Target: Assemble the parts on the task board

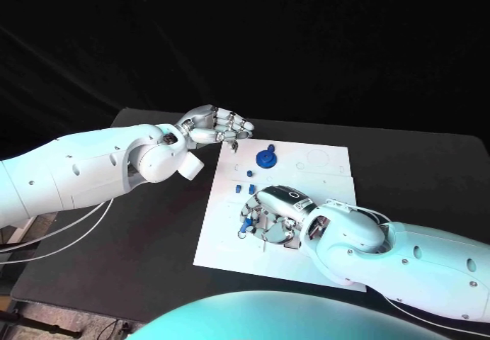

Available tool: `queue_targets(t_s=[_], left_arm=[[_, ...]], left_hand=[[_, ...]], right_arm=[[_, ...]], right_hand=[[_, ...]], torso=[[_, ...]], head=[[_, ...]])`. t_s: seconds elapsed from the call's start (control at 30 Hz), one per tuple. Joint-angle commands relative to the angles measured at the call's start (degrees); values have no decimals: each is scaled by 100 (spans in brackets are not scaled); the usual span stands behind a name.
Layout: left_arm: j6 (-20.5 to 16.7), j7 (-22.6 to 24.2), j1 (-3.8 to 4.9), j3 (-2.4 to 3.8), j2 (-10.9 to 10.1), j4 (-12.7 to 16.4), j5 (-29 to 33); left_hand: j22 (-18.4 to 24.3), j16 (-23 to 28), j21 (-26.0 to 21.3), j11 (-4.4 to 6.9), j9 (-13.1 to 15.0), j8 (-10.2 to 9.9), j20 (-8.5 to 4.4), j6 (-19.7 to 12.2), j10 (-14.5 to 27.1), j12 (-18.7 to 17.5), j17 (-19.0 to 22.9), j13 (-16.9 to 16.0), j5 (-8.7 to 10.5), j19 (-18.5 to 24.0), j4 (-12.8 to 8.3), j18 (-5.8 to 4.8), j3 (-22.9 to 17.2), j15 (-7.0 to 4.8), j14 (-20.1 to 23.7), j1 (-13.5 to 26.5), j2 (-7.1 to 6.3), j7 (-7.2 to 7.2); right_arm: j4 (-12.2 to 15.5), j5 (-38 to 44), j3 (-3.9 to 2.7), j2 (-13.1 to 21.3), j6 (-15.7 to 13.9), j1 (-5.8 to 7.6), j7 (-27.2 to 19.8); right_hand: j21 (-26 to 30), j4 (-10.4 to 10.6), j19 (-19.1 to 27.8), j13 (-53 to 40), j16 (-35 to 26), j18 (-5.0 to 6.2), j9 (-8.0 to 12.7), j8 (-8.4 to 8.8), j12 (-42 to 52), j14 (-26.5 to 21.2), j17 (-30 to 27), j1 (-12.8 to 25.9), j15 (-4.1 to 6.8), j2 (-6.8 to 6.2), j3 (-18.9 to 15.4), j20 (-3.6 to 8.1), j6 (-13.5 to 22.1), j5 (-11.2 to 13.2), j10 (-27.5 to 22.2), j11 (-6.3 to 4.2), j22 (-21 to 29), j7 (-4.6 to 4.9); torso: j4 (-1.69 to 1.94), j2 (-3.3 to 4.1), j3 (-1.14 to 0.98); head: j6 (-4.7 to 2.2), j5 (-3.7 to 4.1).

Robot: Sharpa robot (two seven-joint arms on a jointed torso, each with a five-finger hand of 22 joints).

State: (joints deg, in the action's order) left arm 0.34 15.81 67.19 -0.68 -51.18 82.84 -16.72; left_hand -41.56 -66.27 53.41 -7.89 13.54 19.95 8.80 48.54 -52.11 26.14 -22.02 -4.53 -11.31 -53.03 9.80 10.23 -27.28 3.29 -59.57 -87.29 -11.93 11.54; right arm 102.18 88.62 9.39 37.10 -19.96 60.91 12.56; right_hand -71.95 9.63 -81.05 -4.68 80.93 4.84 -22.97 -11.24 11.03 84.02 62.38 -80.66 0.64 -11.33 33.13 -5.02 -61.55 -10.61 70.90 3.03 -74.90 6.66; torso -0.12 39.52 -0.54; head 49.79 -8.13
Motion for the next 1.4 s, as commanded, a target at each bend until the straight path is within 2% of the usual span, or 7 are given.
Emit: queue_targets(t_s=[0.03, 1.13, 1.33, 1.4], left_arm=[[103, 43, 4, 4, 11, 10, -2], [113, 20, 4, 4, -2, 15, -4], [113, 18, 4, 4, -3, 16, -4], [112, 18, 4, 4, -3, 16, -5]], left_hand=[[-9, -29, 24, -1, 10, 28, 8, -39, 23, 32, -6, -7, 6, 43, -1, 31, -34, 15, 43, 60, -6, -6], [-12, -32, 27, -2, 14, 37, 10, -39, 30, 39, -7, -9, 7, 47, -14, 31, -44, 17, 47, 74, -7, -7], [-12, -32, 27, -2, 14, 37, 10, -39, 30, 39, -7, -9, 7, 47, -14, 31, -44, 17, 47, 74, -7, -7], [-12, -32, 27, -2, 14, 37, 10, -39, 30, 39, -7, -9, 7, 47, -14, 31, -44, 17, 47, 74, -7, -7]], right_arm=[[-14, 90, 4, -22, 129, -26, -65], [-209, 163, 29, -149, 347, -106, 24], [-223, 182, 34, -184, 453, -107, 26], [-227, 180, 35, -189, 472, -107, 20]], right_hand=[[21, 6, -5, 5, 26, -76, -282, -186, -34, 119, -1, 48, 46, 9, 35, 4, -27, -19, 10, 18, -618, 18], [43, -6, 5, 3, 25, -72, -291, -191, -41, 118, -8, 56, 43, 10, 43, 3, -15, -17, 9, 22, -608, 24], [68, -33, 14, -11, 27, -70, -292, -144, -61, 116, -18, 167, 18, -81, 19, -12, 136, -3, 2, 54, -605, 81], [74, -36, 16, -26, 29, -70, -270, -81, -58, 116, -20, 242, 2, -152, -29, -25, 248, 118, 10, 72, -607, 118]], torso=[[0, 1, -1], [-1, -3, 3], [-1, -5, 4], [-1, -5, 4]], head=[[12, -14], [21, -31], [21, -24], [21, -22]])
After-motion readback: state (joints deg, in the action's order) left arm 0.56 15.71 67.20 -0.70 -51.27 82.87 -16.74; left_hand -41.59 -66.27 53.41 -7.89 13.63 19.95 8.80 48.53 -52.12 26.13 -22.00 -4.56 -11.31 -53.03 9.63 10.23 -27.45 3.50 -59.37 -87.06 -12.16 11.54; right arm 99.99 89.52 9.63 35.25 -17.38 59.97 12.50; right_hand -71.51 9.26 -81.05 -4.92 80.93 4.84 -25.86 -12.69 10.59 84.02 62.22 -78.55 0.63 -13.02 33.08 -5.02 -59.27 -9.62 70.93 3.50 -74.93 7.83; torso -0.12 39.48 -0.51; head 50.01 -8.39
